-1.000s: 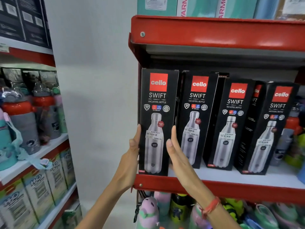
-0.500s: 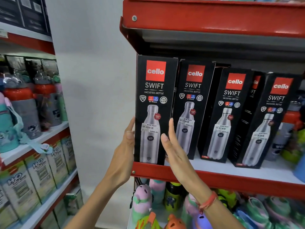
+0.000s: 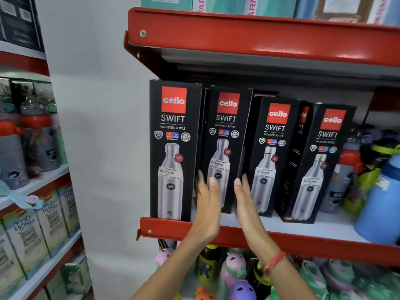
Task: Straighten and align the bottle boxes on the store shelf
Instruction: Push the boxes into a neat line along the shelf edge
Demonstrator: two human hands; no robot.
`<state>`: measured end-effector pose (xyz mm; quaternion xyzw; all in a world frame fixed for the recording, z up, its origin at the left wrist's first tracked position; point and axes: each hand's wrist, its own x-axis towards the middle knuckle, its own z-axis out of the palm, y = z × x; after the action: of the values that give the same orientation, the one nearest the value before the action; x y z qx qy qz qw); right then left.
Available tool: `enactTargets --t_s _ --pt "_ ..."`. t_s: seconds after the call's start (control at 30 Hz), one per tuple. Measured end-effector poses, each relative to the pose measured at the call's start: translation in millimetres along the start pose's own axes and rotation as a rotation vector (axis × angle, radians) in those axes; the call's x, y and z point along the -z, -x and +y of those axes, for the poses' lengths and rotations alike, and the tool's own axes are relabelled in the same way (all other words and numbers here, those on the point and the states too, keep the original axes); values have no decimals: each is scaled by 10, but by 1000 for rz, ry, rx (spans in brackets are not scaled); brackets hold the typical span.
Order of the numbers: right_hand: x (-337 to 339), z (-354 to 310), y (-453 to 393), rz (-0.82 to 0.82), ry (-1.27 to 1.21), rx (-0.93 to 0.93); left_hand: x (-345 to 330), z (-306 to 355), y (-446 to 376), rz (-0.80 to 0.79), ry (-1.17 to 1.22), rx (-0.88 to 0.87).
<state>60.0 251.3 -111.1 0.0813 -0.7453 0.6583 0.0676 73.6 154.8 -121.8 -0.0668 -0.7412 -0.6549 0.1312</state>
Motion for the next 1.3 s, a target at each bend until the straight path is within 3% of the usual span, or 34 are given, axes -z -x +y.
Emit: enactTargets --t_s 0.33,0.77,0.83,0.97,1.03,1.13,1.3 --pt "207 8 255 -82 132 -57 107 42 319 2 -25 125" --pt "304 52 523 -122 101 1 166 131 591 85 56 159" --pt "339 48 486 -105 85 27 107 161 578 169 -3 104" --pt "565 46 350 55 56 84 -164 237 604 389 -134 -231" --pt "707 44 286 114 80 86 -368 244 564 249 -88 -273" --pt "836 125 142 141 145 11 -730 202 419 -72 -64 -77" --pt "865 239 -13 100 254 -75 -1027 220 13 -22 -73 187"
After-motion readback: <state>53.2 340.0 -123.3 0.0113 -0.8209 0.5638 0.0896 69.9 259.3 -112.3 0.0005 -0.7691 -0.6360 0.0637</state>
